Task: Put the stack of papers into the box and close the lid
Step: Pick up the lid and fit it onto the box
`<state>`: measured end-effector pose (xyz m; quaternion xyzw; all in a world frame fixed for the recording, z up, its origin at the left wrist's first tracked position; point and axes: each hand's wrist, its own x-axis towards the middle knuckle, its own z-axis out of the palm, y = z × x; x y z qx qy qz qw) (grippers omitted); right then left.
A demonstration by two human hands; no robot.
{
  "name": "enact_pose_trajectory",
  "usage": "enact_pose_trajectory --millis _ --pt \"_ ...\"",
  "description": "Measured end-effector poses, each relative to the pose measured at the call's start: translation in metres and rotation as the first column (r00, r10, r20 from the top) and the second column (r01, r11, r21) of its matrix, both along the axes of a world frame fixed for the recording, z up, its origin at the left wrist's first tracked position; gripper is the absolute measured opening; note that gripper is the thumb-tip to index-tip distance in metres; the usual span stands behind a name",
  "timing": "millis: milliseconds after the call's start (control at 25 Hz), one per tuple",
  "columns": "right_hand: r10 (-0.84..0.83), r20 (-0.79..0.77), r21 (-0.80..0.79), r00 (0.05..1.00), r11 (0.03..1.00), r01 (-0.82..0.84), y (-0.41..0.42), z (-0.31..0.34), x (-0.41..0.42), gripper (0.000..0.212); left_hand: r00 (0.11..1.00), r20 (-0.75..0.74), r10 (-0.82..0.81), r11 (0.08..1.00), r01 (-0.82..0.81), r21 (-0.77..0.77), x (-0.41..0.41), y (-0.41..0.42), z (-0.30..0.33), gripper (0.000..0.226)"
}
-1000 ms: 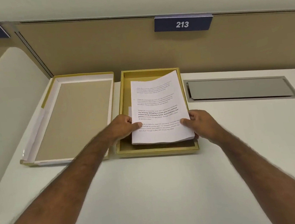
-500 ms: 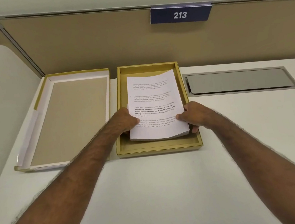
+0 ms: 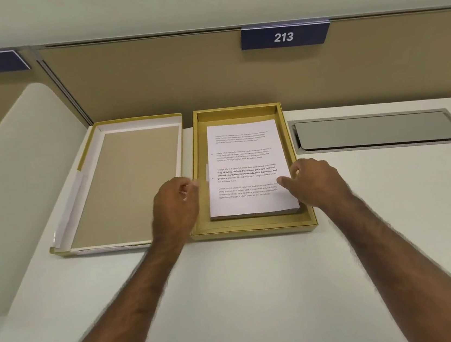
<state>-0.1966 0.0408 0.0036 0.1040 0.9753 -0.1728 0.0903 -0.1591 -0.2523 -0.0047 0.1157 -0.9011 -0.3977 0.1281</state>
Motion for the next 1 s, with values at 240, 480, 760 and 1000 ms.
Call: enact_pose_trajectory --millis 240,480,760,1000 --pt "0.017 -0.227 -0.220 0.974 0.973 -0.068 -0.042 0.014 0.037 0.038 0.791 -0.011 0.612 0.692 -0.529 0.491 0.078 -0.074 -0.031 0.036" --pt "0.330 -0.369 -0.360 0.869 0.811 -0.461 -0.175 0.027 0.063 0.030 0.756 0.224 0.616 0.428 -0.559 0.710 0.115 -0.105 -0.060 0.034" --pt "0.749 -0.141 -0.114 0.648 0.638 -0.762 -0.308 -0.021 0.075 0.065 0.829 0.246 0.502 0.450 -0.493 0.745 0.126 -0.120 -0.062 0.035" --pt "0.785 -0.117 -0.022 0.609 0.611 -0.792 -0.326 -0.049 0.077 0.056 0.858 0.257 0.444 0.424 -0.454 0.784 0.129 -0.128 -0.060 0.032"
